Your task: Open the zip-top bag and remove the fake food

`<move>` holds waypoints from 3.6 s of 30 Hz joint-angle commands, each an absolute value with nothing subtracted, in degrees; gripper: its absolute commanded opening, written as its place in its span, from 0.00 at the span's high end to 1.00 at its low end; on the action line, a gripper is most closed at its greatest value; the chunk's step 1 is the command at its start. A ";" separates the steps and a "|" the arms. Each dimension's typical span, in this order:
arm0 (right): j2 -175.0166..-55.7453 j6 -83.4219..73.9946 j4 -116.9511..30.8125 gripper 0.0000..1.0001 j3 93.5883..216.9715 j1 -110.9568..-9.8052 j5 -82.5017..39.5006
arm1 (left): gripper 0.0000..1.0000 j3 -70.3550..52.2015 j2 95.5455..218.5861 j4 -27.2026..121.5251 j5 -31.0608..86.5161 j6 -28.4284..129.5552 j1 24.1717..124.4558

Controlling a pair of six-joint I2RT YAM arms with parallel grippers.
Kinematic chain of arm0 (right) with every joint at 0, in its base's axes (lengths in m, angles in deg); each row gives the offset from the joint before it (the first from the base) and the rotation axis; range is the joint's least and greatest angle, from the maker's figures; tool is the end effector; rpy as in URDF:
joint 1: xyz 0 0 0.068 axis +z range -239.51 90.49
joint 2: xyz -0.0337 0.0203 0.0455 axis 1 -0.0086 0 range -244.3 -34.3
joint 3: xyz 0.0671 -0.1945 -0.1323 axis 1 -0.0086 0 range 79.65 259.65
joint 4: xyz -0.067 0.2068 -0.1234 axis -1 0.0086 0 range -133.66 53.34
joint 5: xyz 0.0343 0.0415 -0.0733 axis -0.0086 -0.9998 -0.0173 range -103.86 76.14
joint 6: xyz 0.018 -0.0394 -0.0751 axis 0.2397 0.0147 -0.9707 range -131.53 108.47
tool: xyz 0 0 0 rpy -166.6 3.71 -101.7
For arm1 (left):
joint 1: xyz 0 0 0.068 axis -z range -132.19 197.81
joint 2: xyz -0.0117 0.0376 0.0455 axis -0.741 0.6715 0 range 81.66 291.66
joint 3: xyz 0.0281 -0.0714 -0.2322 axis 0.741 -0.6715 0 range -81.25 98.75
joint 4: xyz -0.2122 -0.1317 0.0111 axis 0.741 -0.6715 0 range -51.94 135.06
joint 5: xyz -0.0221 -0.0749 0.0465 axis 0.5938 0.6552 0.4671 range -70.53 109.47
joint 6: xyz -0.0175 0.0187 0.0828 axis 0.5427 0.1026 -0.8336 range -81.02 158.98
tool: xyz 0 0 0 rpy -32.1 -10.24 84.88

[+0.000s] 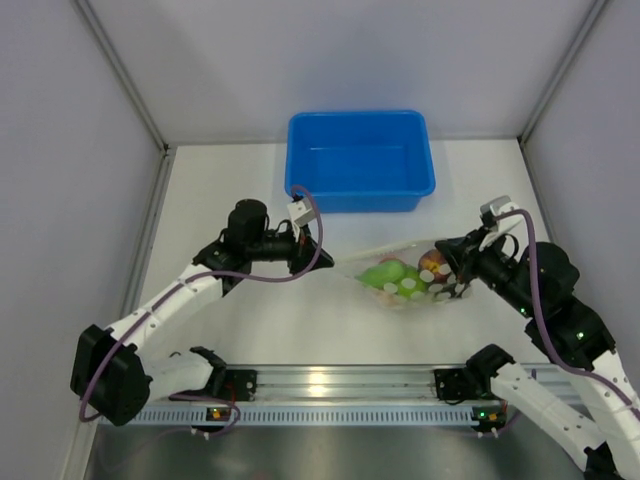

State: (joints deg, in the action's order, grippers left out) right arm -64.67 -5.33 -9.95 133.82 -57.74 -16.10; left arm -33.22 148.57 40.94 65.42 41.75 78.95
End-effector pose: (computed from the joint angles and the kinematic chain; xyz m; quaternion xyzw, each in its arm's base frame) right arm 0.1298 0.0839 0.3550 -0.1817 0.7436 0.2233 0.6034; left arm 0.2152 -0.1943 0.2610 0.3969 0.6916 -0.4595 0.3912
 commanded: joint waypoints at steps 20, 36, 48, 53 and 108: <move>-61.02 -11.09 -16.33 1.00 132.29 -57.16 -38.90 | 0.43 -22.28 151.44 47.69 71.76 45.31 81.21; -62.16 -11.00 -16.86 1.00 130.97 -57.16 -37.41 | 0.44 -18.41 156.98 48.22 70.27 44.17 89.65; -62.69 -11.00 -17.03 1.00 130.62 -57.16 -35.31 | 0.46 -18.93 155.67 48.22 71.50 43.99 89.65; -62.60 -11.00 -17.30 1.00 130.62 -57.16 -35.83 | 0.47 -20.33 155.22 48.22 70.89 43.82 89.74; -63.13 -11.00 -19.58 1.00 128.16 -57.16 -35.04 | 0.40 -22.53 152.41 51.30 62.89 46.81 88.86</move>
State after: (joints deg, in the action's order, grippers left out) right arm -63.93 -10.07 -14.96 127.50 -57.74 -34.24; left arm -22.86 154.50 47.06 62.25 46.43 89.13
